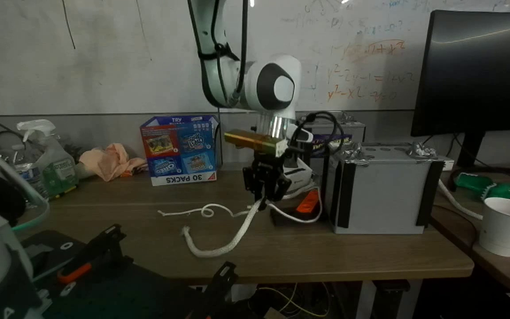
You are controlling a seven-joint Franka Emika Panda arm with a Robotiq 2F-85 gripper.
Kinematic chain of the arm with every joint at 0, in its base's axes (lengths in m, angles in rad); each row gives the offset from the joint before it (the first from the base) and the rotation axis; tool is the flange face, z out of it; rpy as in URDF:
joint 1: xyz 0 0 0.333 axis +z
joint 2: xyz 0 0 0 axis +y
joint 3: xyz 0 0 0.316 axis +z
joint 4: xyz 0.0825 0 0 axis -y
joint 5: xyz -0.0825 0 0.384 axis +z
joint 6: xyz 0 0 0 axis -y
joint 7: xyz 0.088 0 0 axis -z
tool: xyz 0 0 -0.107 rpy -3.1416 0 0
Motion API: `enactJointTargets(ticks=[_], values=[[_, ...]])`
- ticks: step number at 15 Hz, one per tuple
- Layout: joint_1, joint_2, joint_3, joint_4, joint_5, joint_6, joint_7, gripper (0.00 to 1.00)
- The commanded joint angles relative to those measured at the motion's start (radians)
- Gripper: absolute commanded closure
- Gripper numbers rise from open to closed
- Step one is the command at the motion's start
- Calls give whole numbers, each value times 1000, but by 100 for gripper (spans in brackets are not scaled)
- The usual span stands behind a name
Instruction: Put the white rope inside the blue box
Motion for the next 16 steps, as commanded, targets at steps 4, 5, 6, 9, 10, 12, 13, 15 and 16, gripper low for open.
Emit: enactJointTargets(ticks=[4, 5, 6, 9, 10, 12, 13, 15, 16], values=[[96, -326, 25, 1, -95, -258, 38, 92], [102, -369, 37, 9, -87, -283, 44, 92], [112, -407, 49, 21, -78, -304, 55, 92], [132, -501, 84, 88, -41, -393, 86, 93], [138, -523, 95, 122, -29, -428, 89, 93], [150, -540, 114, 216, 0, -489, 104, 94], [157, -534, 124, 274, 19, -513, 125, 94], [168, -519, 142, 385, 54, -536, 189, 94], [172, -507, 149, 444, 75, -540, 233, 93]])
